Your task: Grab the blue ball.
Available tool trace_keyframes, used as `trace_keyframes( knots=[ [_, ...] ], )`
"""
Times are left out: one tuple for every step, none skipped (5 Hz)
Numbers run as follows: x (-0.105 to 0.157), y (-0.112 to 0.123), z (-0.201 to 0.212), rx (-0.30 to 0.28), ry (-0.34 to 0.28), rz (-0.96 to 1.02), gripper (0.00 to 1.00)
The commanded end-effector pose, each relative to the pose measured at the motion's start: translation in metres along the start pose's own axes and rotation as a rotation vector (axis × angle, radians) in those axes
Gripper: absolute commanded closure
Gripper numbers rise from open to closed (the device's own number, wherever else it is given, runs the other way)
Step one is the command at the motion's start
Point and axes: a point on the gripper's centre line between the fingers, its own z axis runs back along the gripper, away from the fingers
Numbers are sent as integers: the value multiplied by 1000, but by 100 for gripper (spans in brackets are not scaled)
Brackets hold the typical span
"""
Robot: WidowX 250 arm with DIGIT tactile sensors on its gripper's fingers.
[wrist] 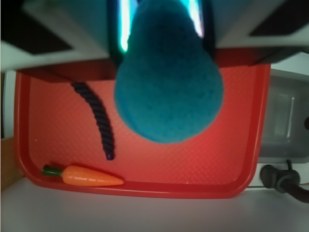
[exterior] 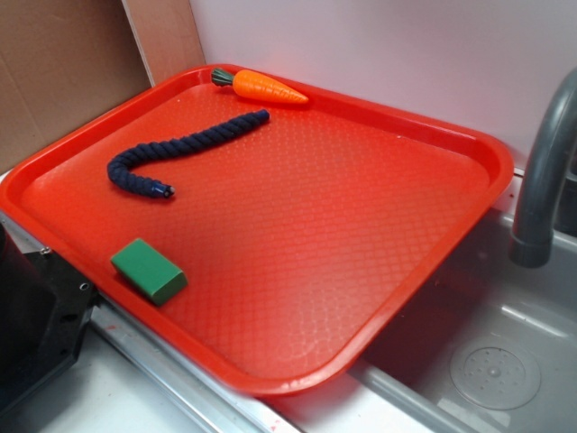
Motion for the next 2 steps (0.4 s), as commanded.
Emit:
trace_keyframes(
  knots=[
    [17,-9,30,0,-9,-30,100],
    [25,-11,14,49,35,-16,100]
  ],
)
